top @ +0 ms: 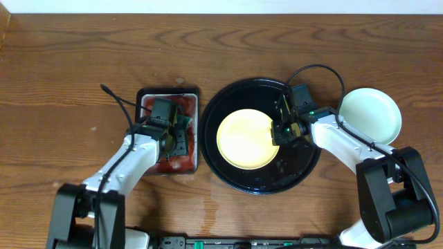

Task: Clean dirty plates on tray and stack at the side
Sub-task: 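Dip and release the sponge in the water with the left gripper, then lift the yellow plate's rim with the right gripper off the tray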

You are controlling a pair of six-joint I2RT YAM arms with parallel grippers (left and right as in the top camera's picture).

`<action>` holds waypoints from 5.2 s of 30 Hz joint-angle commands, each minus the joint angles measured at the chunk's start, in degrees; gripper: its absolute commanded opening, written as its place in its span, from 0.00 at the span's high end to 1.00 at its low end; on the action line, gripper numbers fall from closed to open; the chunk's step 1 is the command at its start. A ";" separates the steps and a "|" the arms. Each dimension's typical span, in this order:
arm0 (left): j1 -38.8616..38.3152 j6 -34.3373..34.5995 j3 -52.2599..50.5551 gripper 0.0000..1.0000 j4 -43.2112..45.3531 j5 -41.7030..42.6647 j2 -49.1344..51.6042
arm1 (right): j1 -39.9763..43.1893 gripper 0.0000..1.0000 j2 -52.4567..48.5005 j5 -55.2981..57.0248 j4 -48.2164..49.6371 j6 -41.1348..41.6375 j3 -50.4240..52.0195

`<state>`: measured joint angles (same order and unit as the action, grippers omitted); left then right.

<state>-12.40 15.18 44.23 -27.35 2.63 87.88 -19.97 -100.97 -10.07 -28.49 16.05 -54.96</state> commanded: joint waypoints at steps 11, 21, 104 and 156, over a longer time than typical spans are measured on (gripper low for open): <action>0.24 0.31 -0.81 0.92 0.20 2.25 5.42 | 0.02 0.99 -0.39 2.95 -0.92 -0.85 1.14; 0.24 0.31 1.33 0.44 -0.76 2.27 -1.88 | 0.04 0.99 -0.39 2.95 -0.90 -0.85 1.14; 0.17 0.31 -0.20 0.25 -3.06 5.73 -4.72 | 2.67 0.99 9.40 -2.03 5.07 -4.42 0.74; 0.17 0.31 -0.20 0.24 -3.06 5.73 -4.72 | -30.49 0.99 23.23 71.34 0.48 -15.02 0.74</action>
<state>-12.43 15.62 44.58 -30.20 7.81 83.15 -49.32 -78.67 55.00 -28.60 1.98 -54.24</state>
